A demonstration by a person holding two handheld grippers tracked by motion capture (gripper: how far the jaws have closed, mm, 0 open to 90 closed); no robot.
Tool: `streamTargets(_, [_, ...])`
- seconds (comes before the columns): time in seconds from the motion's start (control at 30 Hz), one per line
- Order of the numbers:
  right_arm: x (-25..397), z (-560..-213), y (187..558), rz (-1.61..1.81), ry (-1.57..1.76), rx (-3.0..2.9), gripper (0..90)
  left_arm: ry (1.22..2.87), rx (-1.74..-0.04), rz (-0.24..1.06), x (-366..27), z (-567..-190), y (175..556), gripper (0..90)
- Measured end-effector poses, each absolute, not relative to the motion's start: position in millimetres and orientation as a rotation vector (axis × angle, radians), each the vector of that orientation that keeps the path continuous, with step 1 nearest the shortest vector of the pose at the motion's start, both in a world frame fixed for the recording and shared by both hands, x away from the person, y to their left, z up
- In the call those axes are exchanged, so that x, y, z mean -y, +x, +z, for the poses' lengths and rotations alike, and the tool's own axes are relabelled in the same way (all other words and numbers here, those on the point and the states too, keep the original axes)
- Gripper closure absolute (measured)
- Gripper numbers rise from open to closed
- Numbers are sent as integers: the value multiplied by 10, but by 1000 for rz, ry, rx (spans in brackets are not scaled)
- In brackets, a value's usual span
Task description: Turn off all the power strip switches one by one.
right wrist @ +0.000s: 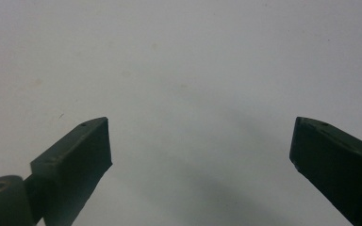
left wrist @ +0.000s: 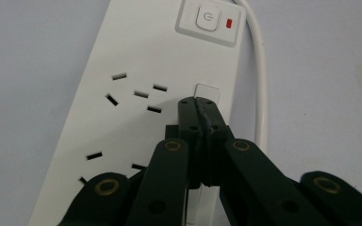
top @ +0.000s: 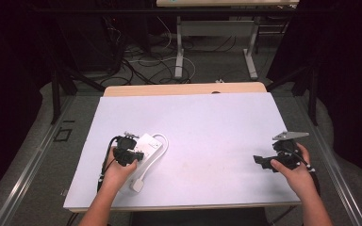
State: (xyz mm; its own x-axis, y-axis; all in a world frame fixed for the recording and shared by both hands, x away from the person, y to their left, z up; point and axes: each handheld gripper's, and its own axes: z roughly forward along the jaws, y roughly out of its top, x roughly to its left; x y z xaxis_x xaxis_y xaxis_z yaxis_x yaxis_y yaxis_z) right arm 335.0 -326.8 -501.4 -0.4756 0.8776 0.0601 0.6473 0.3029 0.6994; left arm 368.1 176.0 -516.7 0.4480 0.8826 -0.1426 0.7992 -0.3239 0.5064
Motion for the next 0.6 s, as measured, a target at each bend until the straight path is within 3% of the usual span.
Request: streamTargets(0.6, [3285,-5010,3350,964,1363,-2237,54,2181,-1410,222,-1756,-5141,3656,900])
